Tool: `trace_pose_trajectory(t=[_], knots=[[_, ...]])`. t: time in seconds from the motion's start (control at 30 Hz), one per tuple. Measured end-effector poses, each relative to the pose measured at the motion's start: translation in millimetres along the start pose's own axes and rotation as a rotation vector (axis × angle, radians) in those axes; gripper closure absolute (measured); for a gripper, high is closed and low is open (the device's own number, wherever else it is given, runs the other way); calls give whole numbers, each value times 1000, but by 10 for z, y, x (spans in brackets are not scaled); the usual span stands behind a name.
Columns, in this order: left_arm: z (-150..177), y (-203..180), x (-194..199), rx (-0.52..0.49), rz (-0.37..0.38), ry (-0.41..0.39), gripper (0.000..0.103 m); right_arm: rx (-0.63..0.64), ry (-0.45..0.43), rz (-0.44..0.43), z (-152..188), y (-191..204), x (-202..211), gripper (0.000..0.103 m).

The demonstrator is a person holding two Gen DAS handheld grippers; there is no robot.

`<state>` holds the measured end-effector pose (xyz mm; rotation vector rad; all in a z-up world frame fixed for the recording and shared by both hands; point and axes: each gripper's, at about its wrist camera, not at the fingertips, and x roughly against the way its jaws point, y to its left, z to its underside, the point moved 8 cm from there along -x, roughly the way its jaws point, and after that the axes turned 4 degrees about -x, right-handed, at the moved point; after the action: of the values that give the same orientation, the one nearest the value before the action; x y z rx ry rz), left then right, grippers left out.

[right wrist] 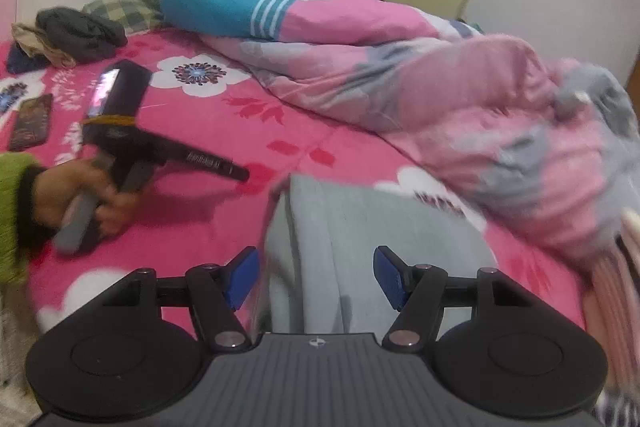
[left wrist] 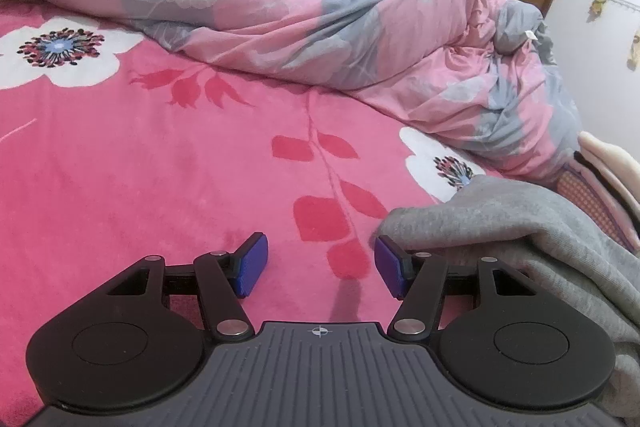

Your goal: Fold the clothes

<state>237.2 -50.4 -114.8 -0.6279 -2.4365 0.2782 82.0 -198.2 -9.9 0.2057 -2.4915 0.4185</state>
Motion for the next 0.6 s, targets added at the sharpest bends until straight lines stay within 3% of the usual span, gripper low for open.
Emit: trace_pose_trajectory(t=[0.13, 0.2, 0.27, 0.43, 0.6], knots=[[14, -15, -2, -10, 1, 1, 42, 21, 31, 20, -155, 38, -650, 40], [14, -15, -4, -9, 5, 2, 42, 10, 73, 29, -148, 2, -950, 56], [15, -16, -8, -8, 7, 3, 42, -58, 109, 9, -127, -88, -1137, 88], [24, -35, -23, -16, 7, 7, 40, -435, -49, -73, -242, -647, -724, 96], [34, -48, -41, -26, 1, 9, 40, -714, -210, 24, -16, -1531, -124, 97]])
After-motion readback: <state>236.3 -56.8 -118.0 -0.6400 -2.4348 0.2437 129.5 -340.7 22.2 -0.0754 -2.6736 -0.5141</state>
